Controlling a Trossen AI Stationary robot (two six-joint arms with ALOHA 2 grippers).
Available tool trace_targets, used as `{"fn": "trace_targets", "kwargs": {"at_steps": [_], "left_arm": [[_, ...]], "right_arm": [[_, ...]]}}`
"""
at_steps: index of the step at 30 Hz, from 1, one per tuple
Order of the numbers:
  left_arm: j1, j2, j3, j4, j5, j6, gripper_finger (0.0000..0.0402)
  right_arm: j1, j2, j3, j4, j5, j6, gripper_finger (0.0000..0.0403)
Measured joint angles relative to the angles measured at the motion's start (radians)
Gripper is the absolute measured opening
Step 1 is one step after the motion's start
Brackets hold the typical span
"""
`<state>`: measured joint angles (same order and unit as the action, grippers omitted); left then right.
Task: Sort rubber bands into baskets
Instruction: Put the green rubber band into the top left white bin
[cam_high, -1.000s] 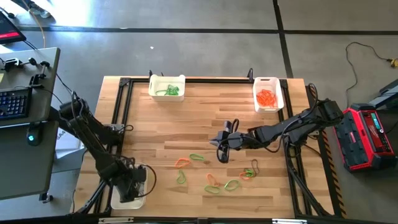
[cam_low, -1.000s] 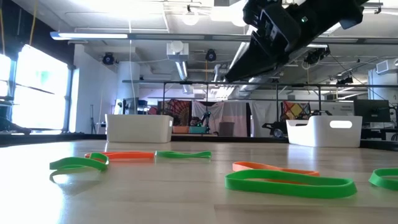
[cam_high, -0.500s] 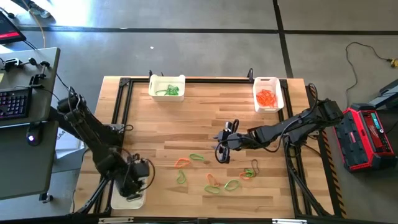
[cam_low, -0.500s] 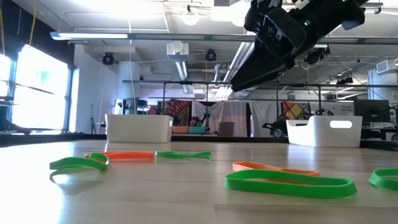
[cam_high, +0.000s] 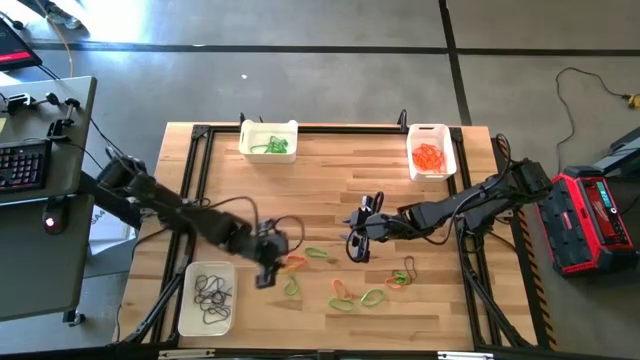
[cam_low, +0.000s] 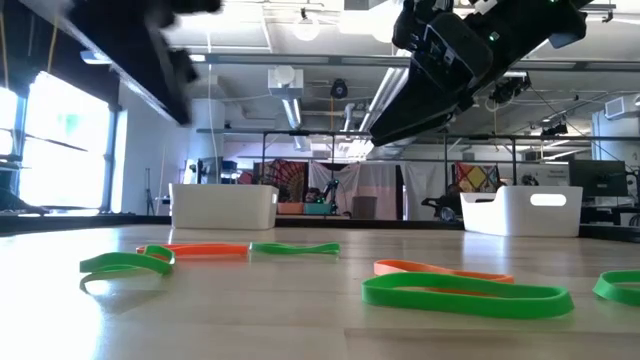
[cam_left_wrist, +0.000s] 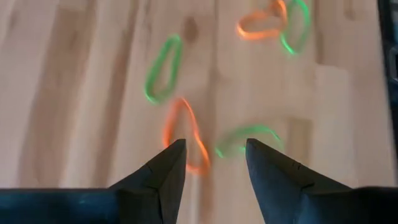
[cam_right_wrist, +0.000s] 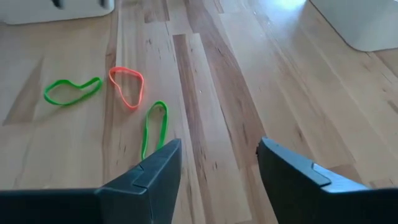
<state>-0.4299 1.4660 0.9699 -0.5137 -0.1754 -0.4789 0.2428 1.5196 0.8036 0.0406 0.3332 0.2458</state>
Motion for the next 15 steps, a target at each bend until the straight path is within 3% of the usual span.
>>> {"fn": "trace_targets", "kwargs": {"at_steps": [6,15], "left_arm": [[0.116,0.098,0.0,0.119,0.052,0.2,0.0184],[0.202,0.26,-0.001,0.235,0.094,0.32,0.0234]], "right_arm": [[0.0,0.0,0.0,-0.009,0.0,-0.011,0.02],[0.0,0.0,0.0,-0.018,0.0,-0.019,0.02]]}}
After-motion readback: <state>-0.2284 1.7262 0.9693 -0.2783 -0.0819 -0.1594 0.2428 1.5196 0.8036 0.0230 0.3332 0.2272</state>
